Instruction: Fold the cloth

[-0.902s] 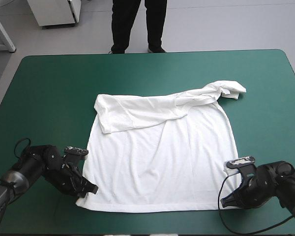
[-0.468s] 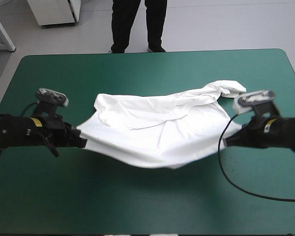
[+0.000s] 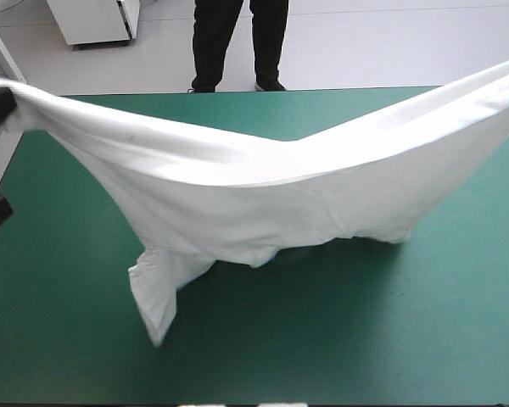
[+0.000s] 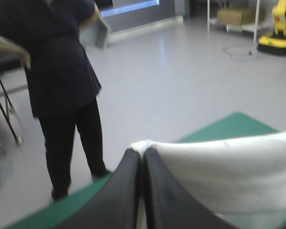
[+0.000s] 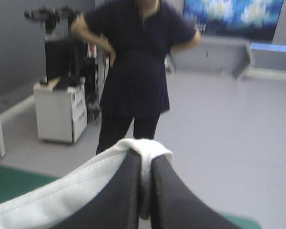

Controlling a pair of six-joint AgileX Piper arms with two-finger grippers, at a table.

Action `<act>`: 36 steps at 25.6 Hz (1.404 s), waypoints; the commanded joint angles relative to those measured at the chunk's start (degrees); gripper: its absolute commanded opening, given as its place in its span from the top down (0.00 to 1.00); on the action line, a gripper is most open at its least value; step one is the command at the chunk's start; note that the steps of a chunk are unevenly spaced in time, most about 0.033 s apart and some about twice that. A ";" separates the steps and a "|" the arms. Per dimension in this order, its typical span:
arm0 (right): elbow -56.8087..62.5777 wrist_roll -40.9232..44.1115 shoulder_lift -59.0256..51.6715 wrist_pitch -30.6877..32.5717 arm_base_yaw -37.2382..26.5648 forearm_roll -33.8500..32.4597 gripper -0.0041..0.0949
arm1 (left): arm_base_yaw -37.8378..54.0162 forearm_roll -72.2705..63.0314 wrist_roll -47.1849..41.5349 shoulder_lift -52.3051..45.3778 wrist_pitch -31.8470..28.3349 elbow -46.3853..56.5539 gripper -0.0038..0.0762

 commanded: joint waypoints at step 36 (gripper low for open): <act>-44.42 9.82 63.51 -51.79 -17.36 -7.68 0.98 | 6.33 1.41 5.85 59.80 -45.81 -41.88 0.96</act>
